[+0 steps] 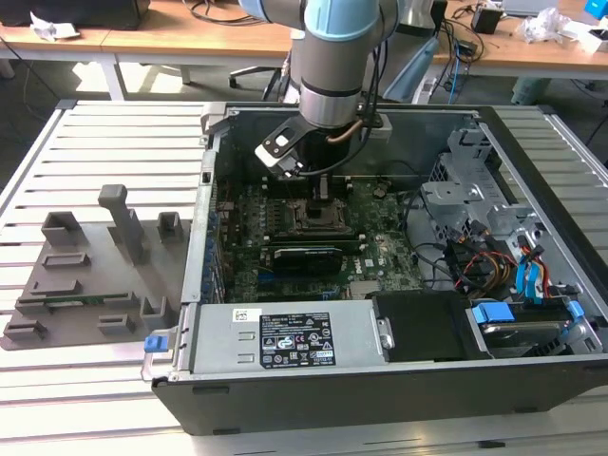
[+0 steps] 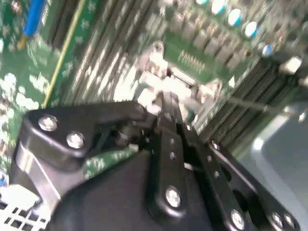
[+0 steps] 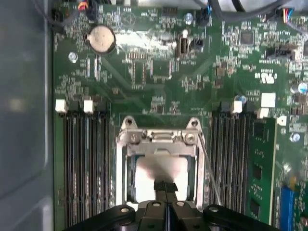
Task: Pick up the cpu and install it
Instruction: 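Close the cpu cover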
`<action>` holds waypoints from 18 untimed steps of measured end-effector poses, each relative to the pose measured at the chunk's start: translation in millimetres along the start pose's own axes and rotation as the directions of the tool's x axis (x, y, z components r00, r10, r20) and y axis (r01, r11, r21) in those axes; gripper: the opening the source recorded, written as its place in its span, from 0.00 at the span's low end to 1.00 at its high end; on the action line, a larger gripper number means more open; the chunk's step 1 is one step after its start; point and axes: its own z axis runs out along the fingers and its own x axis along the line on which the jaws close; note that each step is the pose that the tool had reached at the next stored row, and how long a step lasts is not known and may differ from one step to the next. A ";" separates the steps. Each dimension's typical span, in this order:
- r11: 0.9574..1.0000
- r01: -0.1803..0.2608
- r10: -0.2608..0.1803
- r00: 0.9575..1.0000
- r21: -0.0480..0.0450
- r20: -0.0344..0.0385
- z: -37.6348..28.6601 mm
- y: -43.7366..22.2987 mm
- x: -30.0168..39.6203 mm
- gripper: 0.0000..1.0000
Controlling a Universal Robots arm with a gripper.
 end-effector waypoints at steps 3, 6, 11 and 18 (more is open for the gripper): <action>1.000 0.000 0.000 1.000 -0.001 -0.002 -1.5 4.4 0.2 0.11; 1.000 0.000 0.000 1.000 0.000 0.000 -10.1 4.1 -0.5 0.11; 1.000 0.000 0.000 1.000 0.000 0.000 -37.8 3.2 -2.3 0.11; 1.000 0.000 0.000 1.000 0.000 0.000 -61.6 2.5 -3.7 0.11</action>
